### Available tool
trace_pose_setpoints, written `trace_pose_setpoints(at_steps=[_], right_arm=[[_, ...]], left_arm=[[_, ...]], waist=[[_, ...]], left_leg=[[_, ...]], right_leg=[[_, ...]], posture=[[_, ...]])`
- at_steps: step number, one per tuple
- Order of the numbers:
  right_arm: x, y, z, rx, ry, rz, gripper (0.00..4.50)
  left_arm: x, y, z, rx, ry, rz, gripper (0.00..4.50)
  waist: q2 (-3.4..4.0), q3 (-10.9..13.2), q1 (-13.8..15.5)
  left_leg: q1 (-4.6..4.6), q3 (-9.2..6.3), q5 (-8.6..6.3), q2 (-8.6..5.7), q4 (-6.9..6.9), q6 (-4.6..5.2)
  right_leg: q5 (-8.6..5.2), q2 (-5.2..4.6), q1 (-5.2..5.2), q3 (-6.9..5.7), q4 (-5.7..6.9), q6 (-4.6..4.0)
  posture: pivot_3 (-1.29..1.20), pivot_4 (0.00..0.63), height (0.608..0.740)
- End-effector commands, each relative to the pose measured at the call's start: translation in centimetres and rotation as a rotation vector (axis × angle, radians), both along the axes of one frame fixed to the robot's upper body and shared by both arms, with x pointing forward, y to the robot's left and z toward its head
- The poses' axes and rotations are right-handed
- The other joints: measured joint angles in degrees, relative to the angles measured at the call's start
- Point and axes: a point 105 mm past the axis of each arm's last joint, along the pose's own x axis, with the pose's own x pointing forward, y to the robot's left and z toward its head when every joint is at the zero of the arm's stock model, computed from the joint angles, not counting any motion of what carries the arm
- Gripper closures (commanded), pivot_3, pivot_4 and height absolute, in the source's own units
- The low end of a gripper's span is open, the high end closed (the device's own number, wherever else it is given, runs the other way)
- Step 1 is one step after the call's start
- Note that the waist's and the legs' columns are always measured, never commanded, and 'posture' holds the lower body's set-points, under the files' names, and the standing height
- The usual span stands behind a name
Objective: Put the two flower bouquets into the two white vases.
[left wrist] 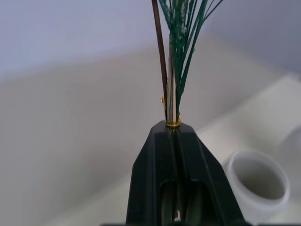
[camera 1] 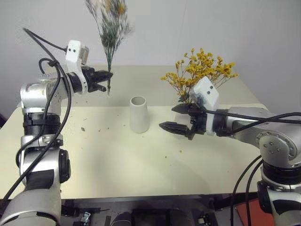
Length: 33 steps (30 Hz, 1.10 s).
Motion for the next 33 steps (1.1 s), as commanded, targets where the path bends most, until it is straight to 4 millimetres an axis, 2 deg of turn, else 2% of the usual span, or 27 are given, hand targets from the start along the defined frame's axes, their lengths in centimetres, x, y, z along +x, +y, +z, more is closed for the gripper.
trace_pose_setpoints(at_steps=[1,3,9,15,21,27,33], right_arm=[[-0.3,-0.2,1.2,0.036,-0.065,-0.024,0.0],[-0.3,-0.3,1.3,0.048,-0.073,-0.043,0.0],[-0.5,-0.3,1.4,0.07,-0.088,-0.07,0.0],[-0.7,-0.5,1.7,0.074,-0.105,-0.107,0.0],[-1.0,-0.7,2.0,0.059,-0.157,-0.14,0.0],[-1.2,-0.9,1.8,0.061,-0.165,-0.168,0.0],[-1.3,-1.0,1.7,0.061,-0.166,-0.18,0.0]], left_arm=[[-0.9,-0.5,2.8,-0.099,-0.187,-0.089,4.49],[-1.4,-1.2,2.8,-0.125,-0.259,-0.186,4.49],[-0.9,-3.1,1.5,-0.165,-0.237,-0.367,4.49],[-0.4,-4.8,0.0,-0.268,-0.15,-0.521,4.49],[-0.7,-6.6,-1.3,-0.214,-0.088,-0.636,4.49],[-0.9,-7.3,-1.4,-0.14,-0.13,-0.663,4.49],[-0.4,-7.5,-0.9,-0.15,-0.17,-0.628,4.49]], waist=[[0.0,0.0,0.2],[0.0,0.0,0.5],[-0.01,0.0,0.9],[-0.01,0.0,0.9],[-0.01,0.0,0.8],[-0.01,0.0,0.8],[-0.01,0.0,0.9]], left_leg=[[0.0,0.0,0.0,-0.01,0.01,0.0],[0.03,0.0,0.0,-0.02,0.02,0.0],[0.03,0.02,0.0,-0.02,0.02,0.0],[0.0,0.01,0.0,-0.02,0.03,0.01],[-0.03,0.0,0.0,-0.01,0.02,0.01],[-0.03,-0.01,0.0,-0.01,0.02,0.01],[-0.04,-0.02,0.0,-0.01,0.02,0.01]], right_leg=[[0.0,0.0,0.01,0.0,0.0,0.0],[0.01,0.0,0.05,0.0,-0.01,0.01],[0.01,0.02,0.06,-0.01,-0.03,0.02],[0.01,0.02,0.07,-0.04,-0.07,0.03],[0.01,0.03,0.06,-0.05,-0.09,0.03],[0.01,0.03,0.06,-0.04,-0.07,0.03],[0.01,0.03,0.06,-0.05,-0.08,0.03]], posture=[[0.0,0.15,0.74],[0.0,0.15,0.74],[0.0,0.15,0.74],[0.0,0.15,0.74],[0.0,0.15,0.74],[0.0,0.15,0.74],[0.0,0.15,0.74]])
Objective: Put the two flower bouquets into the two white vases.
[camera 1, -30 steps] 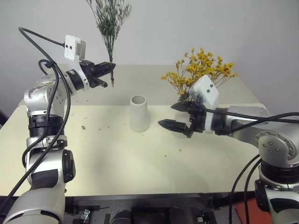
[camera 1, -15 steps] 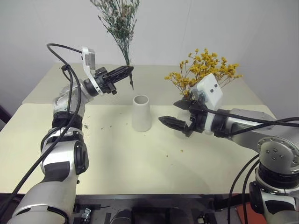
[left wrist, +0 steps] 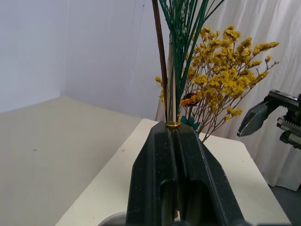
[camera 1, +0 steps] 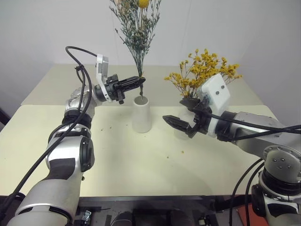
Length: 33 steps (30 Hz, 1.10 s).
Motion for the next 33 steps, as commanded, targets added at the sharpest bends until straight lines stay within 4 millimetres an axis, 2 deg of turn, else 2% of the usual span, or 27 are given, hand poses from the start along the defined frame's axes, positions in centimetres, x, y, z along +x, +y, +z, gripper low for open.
trace_pose_setpoints(at_steps=[1,13,24,27,30,33], right_arm=[[-0.5,-0.2,0.6,0.009,-0.033,-0.004,0.0],[-0.5,0.0,0.3,0.009,-0.024,-0.003,0.0],[-0.6,0.0,0.1,0.007,-0.02,-0.003,0.0],[-0.6,0.0,0.0,0.006,-0.018,-0.004,0.0],[-0.5,0.0,0.0,0.005,-0.013,-0.005,0.0],[-0.5,-0.1,-0.1,0.004,-0.008,-0.006,0.0]], left_arm=[[0.1,-0.3,2.2,-0.019,-0.075,0.022,4.49],[0.9,0.0,-0.2,0.055,-0.059,0.1,4.49],[1.5,0.0,-1.2,0.064,-0.039,0.148,4.49],[1.5,-0.1,-1.3,0.074,-0.048,0.155,3.78],[1.7,0.0,-1.2,0.089,-0.065,0.178,2.89],[1.4,0.4,-0.7,0.066,-0.062,0.158,2.89]], waist=[[0.0,0.0,0.0],[0.0,0.0,0.0],[0.0,0.0,0.0],[0.0,0.0,0.0],[0.0,0.0,0.0],[0.0,0.0,0.0]], left_leg=[[0.0,0.0,0.0,0.0,0.0,0.0],[0.0,-0.01,0.0,0.0,0.0,0.0],[-0.01,-0.01,0.0,0.0,0.0,0.0],[-0.01,-0.02,0.0,0.0,0.0,0.0],[-0.01,-0.02,0.0,0.0,0.0,0.0],[-0.02,-0.01,0.0,0.0,0.0,0.0]], right_leg=[[0.0,0.0,0.0,0.0,0.0,0.0],[0.0,0.0,0.0,-0.01,0.0,0.0],[0.0,0.0,0.0,-0.01,0.0,0.0],[0.0,0.0,0.0,-0.01,0.0,0.0],[0.0,0.0,0.0,-0.01,-0.01,0.0],[0.0,0.0,0.0,-0.01,-0.01,0.0]], posture=[[0.0,0.15,0.74],[0.0,0.15,0.74],[0.0,0.15,0.74],[0.0,0.15,0.74],[0.0,0.15,0.74],[0.0,0.15,0.74]])
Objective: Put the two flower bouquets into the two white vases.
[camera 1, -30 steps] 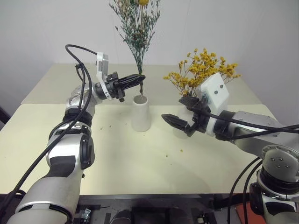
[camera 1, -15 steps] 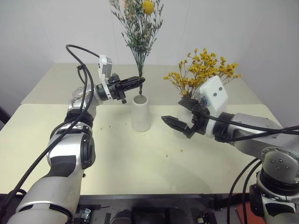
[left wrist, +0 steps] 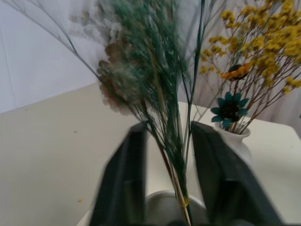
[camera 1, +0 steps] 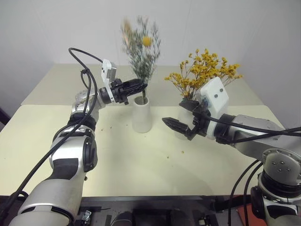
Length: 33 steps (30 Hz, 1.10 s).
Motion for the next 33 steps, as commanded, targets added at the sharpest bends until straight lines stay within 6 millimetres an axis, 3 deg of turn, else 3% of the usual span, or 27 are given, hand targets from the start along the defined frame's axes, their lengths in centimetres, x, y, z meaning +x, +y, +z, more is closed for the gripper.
trace_pose_setpoints(at_steps=[1,12,27,33], right_arm=[[-0.3,-0.2,0.5,0.004,-0.031,-0.011,0.0],[-0.1,-0.2,0.2,0.007,-0.018,-0.015,0.0],[0.0,-0.1,0.1,0.007,-0.01,-0.003,0.0],[-0.8,-2.1,0.3,-0.018,-0.038,-0.028,0.0]], left_arm=[[-0.5,0.9,1.3,-0.007,-0.046,-0.018,2.89],[-2.4,5.3,2.4,0.054,-0.087,-0.059,2.89],[-3.8,7.5,1.1,0.113,-0.055,-0.066,2.89],[-5.4,7.9,0.1,0.187,-0.038,-0.111,2.89]], waist=[[0.0,0.0,0.0],[0.0,0.0,-0.3],[0.0,0.0,-0.2],[0.01,0.0,-0.2]], left_leg=[[0.0,0.0,0.0,0.0,0.0,0.0],[0.01,-0.01,0.0,0.01,-0.01,0.0],[0.01,-0.01,0.0,0.02,-0.01,0.0],[0.01,-0.01,0.0,0.04,-0.01,0.0]], right_leg=[[0.0,0.0,0.0,0.0,0.0,0.0],[0.0,0.01,0.0,-0.01,0.01,0.0],[0.0,0.01,0.0,-0.02,-0.01,0.0],[0.0,0.01,-0.01,-0.02,0.0,0.0]], posture=[[0.0,0.15,0.74],[0.0,0.15,0.74],[0.0,0.15,0.74],[0.0,0.15,0.74]])
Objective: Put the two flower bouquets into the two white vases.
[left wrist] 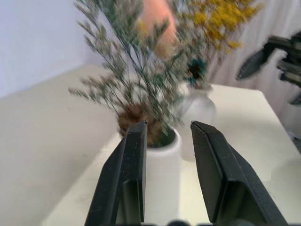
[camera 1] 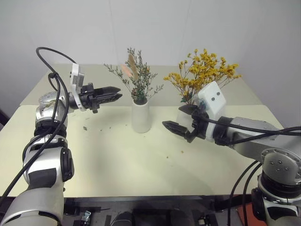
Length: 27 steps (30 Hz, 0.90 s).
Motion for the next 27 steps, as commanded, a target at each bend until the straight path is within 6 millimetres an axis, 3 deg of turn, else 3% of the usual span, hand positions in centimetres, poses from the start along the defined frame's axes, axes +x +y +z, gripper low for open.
trace_pose_setpoints(at_steps=[1,7,10,13,18,27], right_arm=[[-1.1,-1.6,1.8,0.007,-0.096,-0.01,0.0],[-4.8,-6.1,2.2,-0.095,-0.119,-0.007,0.0],[-6.0,-8.5,2.3,-0.119,-0.074,-0.037,0.0],[-6.2,-11.4,2.6,-0.155,-0.054,-0.142,0.0],[-6.5,-13.6,2.6,-0.19,-0.034,-0.188,0.0],[-6.5,-14.7,2.1,-0.208,-0.003,-0.184,0.0]], left_arm=[[-1.2,0.1,1.3,0.024,-0.043,-0.035,2.89],[-3.3,0.9,0.7,0.063,-0.009,-0.05,2.89],[-4.6,1.1,0.9,0.06,0.045,-0.075,2.37],[-6.0,1.3,0.2,0.103,0.06,-0.094,1.5],[-6.9,1.3,0.4,0.085,0.041,-0.079,0.01],[-7.8,0.6,1.3,0.088,-0.006,-0.074,0.01]], waist=[[0.0,0.0,0.1],[-0.01,0.0,0.6],[-0.03,0.0,0.5],[-0.03,0.0,0.2],[-0.04,0.0,0.3],[-0.04,0.0,0.4]], left_leg=[[0.0,0.0,0.0,0.0,0.0,0.0],[-0.04,-0.01,0.0,0.01,-0.04,0.0],[-0.02,0.0,0.0,0.01,-0.02,0.0],[0.15,0.06,0.0,0.06,-0.02,0.0],[0.78,0.14,-0.01,0.11,-0.06,0.0],[0.8,0.13,-0.01,0.09,-0.08,0.0]], right_leg=[[0.0,-0.01,0.0,0.0,-0.02,0.0],[-0.02,-0.02,0.03,-0.02,-0.16,0.03],[-0.01,-0.02,0.08,-0.03,-0.15,0.03],[-0.18,0.01,0.14,0.04,-0.13,0.29],[-0.36,0.02,0.68,0.05,-0.16,0.37],[-0.39,0.01,0.78,0.03,-0.25,0.38]], posture=[[0.0,0.15,0.74],[0.0,0.15,0.74],[0.0,0.15,0.74],[0.0,0.15,0.74],[0.0,0.15,0.74],[0.0,0.15,0.74]])
